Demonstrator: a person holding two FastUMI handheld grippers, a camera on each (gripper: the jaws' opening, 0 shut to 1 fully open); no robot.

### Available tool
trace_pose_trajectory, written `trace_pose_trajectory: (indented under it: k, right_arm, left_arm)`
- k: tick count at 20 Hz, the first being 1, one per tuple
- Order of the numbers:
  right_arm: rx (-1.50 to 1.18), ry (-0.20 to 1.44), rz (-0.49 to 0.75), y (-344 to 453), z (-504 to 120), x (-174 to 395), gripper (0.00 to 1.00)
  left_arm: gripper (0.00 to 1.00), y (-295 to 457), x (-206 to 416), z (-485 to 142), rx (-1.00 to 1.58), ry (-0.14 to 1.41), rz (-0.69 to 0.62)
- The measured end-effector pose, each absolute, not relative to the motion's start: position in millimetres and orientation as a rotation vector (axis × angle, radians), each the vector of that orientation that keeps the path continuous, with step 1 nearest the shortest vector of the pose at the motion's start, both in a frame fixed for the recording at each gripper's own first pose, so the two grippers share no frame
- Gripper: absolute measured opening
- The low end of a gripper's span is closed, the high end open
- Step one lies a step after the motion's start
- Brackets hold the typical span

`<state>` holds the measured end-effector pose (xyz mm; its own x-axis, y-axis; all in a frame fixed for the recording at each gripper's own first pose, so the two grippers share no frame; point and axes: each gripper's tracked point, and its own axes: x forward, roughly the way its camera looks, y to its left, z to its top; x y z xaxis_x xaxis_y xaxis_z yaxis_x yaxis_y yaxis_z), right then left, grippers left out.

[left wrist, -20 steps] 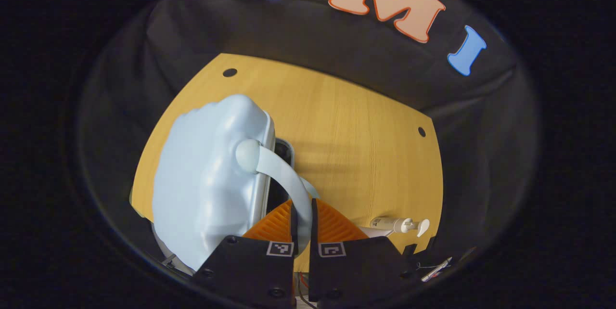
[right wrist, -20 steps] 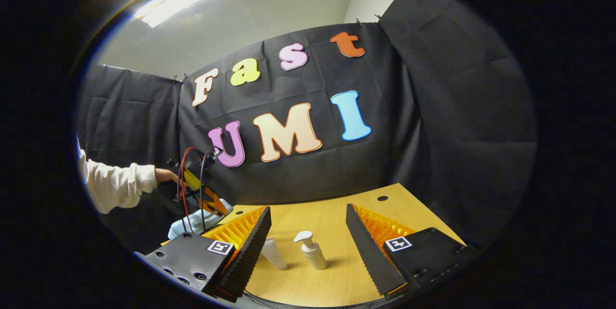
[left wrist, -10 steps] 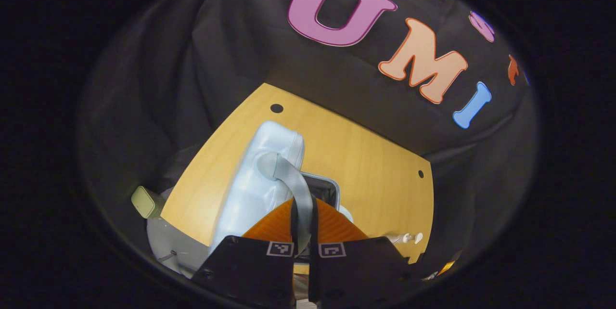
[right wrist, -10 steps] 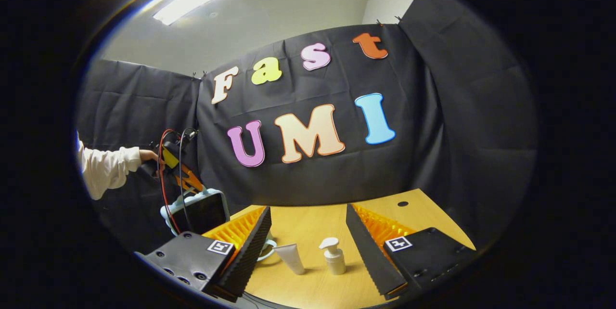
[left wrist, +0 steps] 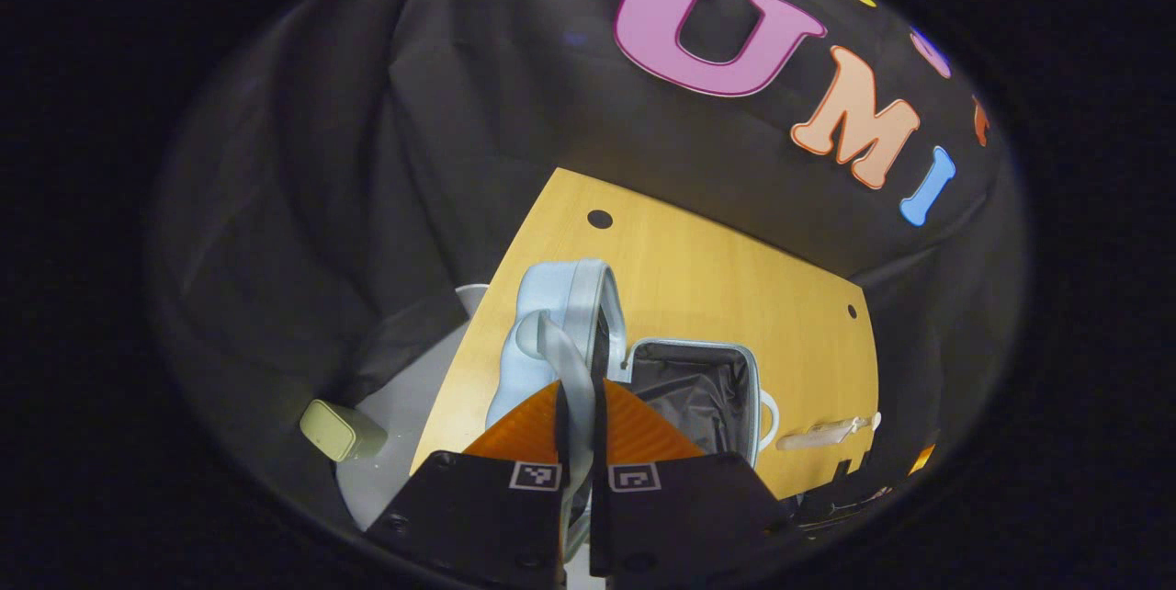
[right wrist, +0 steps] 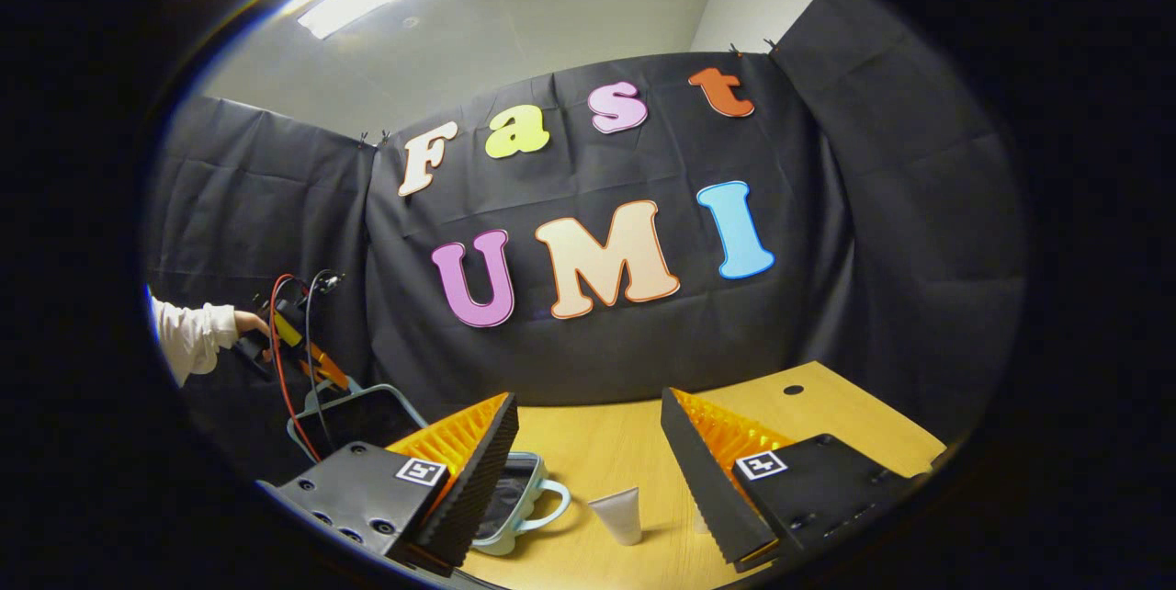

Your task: First open the suitcase, pack the skin care products into it, and then close the suitcase.

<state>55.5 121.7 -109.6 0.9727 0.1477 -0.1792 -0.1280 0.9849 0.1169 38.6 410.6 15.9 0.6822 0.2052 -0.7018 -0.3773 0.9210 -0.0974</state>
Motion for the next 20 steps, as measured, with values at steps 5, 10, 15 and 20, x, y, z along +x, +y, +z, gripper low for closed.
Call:
trace_pose_trajectory:
  k: [5, 10, 15, 20]
  right_arm:
    - [0.103, 0.223, 0.089, 151, -124, 58, 0.98]
    - [0.061, 0.205, 0.065, 169, -117, 65, 0.98]
    - [0.054, 0.267, 0.061, 175, -143, 66, 0.98]
    - [0.013, 0.313, 0.099, 189, -163, 65, 0.98]
  left_arm:
    - [0.04, 482, 31, -30, -0.347, 0.750, 0.296]
    - [0.04, 528, 17, -110, -0.471, 0.813, 0.283]
    - [0.04, 546, 10, -163, -0.525, 0.829, 0.267]
    - [0.04, 554, 12, -179, -0.475, 0.847, 0.251]
